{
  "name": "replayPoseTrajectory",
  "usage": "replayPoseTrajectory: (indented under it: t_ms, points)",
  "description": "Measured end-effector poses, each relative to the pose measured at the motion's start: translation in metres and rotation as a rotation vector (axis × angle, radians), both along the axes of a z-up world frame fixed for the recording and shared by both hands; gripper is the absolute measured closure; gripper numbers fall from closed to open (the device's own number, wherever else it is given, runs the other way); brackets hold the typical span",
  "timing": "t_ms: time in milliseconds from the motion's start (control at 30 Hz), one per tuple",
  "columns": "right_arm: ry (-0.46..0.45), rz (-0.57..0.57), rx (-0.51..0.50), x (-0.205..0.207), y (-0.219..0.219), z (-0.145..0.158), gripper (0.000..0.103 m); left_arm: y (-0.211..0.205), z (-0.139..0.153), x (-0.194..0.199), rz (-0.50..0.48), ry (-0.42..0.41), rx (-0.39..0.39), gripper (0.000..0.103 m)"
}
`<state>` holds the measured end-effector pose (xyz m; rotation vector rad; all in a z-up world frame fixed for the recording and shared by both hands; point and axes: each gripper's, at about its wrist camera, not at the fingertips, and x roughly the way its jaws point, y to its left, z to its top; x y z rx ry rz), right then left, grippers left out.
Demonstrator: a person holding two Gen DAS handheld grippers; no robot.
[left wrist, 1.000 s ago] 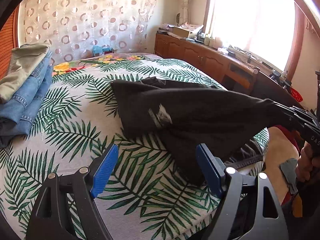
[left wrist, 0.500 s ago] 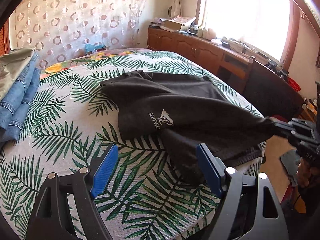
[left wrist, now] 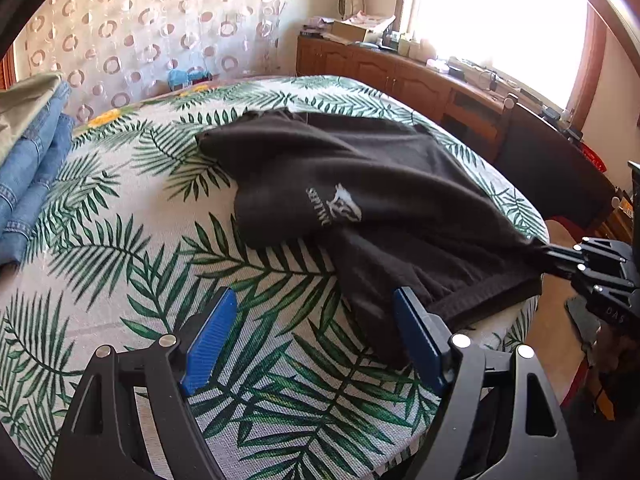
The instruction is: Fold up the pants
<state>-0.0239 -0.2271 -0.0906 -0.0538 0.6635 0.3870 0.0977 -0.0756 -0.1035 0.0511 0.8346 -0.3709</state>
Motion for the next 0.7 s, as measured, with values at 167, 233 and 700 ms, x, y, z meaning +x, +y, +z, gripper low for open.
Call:
replayPoseTrajectory:
  t_ms: [167, 233, 700]
  points:
    - [-0.015, 0.003, 0.014, -0.004, -0.004, 0.002, 0.091, 0.000, 0.000, -0.001, -0.001, -0.013, 0.008, 0.022]
    - [-0.030, -0.017, 0.014, -0.007, -0.006, 0.008, 0.087, 0.003, 0.001, -0.002, 0.008, -0.015, -0.004, 0.022]
    - [-0.117, 0.038, 0.073, 0.015, 0.017, 0.033, 0.068, 0.054, 0.038, -0.013, 0.166, -0.149, -0.082, 0.022]
